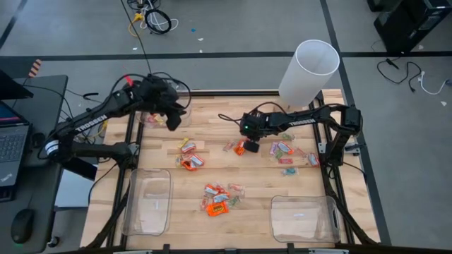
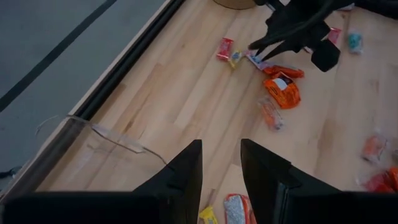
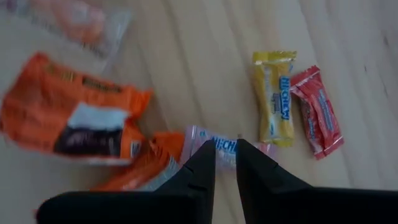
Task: Sort candy
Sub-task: Put the pink candy into the top left transparent bin
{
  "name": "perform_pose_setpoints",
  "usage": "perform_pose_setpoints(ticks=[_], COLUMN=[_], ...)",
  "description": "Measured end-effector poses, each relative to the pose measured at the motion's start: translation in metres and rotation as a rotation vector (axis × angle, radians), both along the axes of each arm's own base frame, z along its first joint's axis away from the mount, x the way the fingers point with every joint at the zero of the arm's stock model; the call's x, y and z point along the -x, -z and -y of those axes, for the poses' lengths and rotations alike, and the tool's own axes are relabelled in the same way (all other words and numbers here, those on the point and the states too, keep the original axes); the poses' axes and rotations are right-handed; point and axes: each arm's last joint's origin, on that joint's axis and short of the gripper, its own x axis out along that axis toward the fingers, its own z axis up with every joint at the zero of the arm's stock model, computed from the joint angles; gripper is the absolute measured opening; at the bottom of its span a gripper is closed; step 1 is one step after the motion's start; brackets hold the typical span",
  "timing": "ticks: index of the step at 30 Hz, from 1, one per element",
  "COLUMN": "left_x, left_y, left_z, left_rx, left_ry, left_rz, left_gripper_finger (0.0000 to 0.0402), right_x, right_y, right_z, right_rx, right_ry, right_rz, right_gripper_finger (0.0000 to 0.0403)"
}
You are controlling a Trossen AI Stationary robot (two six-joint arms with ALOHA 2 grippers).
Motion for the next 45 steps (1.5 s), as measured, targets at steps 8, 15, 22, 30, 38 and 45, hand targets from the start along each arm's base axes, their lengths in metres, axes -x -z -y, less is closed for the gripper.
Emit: perform_pose_setpoints(ticks=[8, 15, 22, 30, 38, 45], left_x=[-0.006, -0.009, -0.012, -0.015, -0.016, -0.017], left_y=[0.0, 0.0, 0.0, 0.0, 0.0, 0.0], left_z=[0.01, 0.017, 0.023, 0.029, 0.033, 0.034], left_rx=[0.0, 0.0, -0.01, -0.013, -0.014, -0.017], left_ry=[0.054, 0.095, 0.137, 0.169, 0.19, 0.196], left_rz=[0.0, -0.001, -0.004, -0.005, -0.005, 0.002], left_gripper_finger=[0.0113, 0.0113, 0.0113, 0.0113, 0.0113, 0.0113], right_x=[0.003, 0.001, -0.001, -0.001, 0.006, 0.009], right_y=[0.001, 0.001, 0.0, 0.004, 0.013, 0.016], right_z=[-0.006, -0.008, -0.009, -0.007, -0.002, 0.003], right_rx=[0.132, 0.119, 0.122, 0.133, 0.134, 0.11], right_ry=[-0.12, -0.27, -0.364, -0.383, -0.363, -0.284], right_rz=[-0.116, -0.128, -0.131, -0.131, -0.128, -0.095], right_gripper_finger=[0.0091, 0.012, 0.0123, 0.0128, 0.013, 0.0128])
